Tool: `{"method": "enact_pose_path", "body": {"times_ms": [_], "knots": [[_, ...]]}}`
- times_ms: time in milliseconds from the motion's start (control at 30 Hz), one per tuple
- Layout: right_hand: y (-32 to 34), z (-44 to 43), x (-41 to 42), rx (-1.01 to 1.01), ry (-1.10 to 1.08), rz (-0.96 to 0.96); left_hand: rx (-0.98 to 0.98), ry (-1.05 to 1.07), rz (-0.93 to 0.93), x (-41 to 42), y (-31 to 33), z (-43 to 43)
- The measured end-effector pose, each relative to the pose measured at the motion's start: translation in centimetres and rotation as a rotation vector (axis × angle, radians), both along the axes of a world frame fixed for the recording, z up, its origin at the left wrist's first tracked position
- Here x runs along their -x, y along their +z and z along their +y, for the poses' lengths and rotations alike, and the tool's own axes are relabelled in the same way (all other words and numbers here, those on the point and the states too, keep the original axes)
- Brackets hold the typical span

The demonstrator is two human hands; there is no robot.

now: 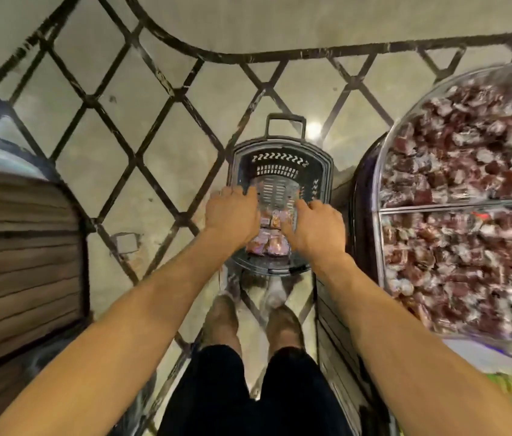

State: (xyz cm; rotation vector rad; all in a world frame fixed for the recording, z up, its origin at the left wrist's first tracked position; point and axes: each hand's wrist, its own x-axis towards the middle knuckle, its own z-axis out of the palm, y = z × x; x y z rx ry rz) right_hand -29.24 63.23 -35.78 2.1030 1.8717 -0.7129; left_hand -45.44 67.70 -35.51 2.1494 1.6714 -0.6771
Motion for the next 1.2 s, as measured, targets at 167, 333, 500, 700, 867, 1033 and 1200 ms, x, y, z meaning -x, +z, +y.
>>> {"method": "enact_pose_path", "body": {"times_ms": [167,333,500,700,867,1033,1200], "knots": [[-10.9,0.4,0.4,0.129,-0.090,0.001,0.141,-0.001,0.055,-0.1,-11.9,-0.2],[-21.6,-1.1,1.0,0.230,-0.174,0.018,0.236,-0.062,0.073,0.4,-22.7,-0.4],[-30.2,-3.2,1.5,0.303,-0.203,0.011,0.313,-0.100,0.095,-0.1,-31.2,-1.6],[-39.2,-3.5,-0.3,0.422,-0.205,0.004,0.402,-0.090,0.100,-0.6,-39.7,-2.7],[-45.8,-3.8,0.1,0.359,-0.569,0.130,0.374,0.208,-0.061,-0.7,-47.7,-3.9],[-50.6,-4.1,0.9,0.410,-0.920,0.227,0.446,0.621,-0.177,-0.9,-51.7,-4.3],[-52.4,-4.7,1.7,0.397,-0.942,0.120,0.417,0.742,-0.201,-0.5,-52.7,-4.8]]}}
